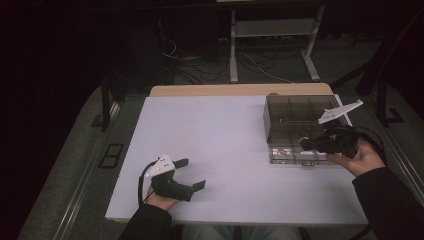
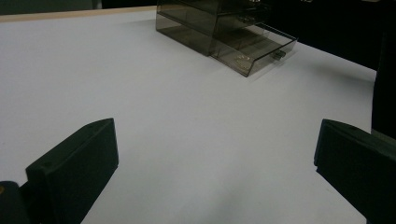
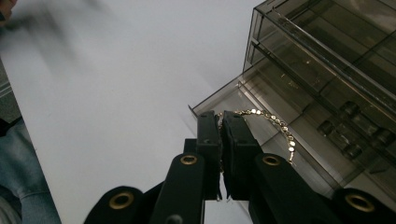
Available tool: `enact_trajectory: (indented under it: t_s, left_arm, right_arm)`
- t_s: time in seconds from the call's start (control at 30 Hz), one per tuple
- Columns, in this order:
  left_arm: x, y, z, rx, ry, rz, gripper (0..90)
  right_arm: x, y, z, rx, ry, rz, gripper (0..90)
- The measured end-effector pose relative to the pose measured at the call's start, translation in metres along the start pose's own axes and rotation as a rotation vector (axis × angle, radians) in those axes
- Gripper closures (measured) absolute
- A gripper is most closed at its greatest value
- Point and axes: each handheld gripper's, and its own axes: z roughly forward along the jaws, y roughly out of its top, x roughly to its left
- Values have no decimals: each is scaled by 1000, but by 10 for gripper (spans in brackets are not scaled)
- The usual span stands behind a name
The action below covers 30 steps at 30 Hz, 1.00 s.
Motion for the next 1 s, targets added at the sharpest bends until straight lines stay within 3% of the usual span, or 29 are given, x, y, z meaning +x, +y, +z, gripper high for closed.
enact_trajectory:
  t_s: [1.0]
  left_arm:
    - [0,0,0,-3,-1,1,0]
  right_arm:
    - [-7,11,45,24,36,18,851]
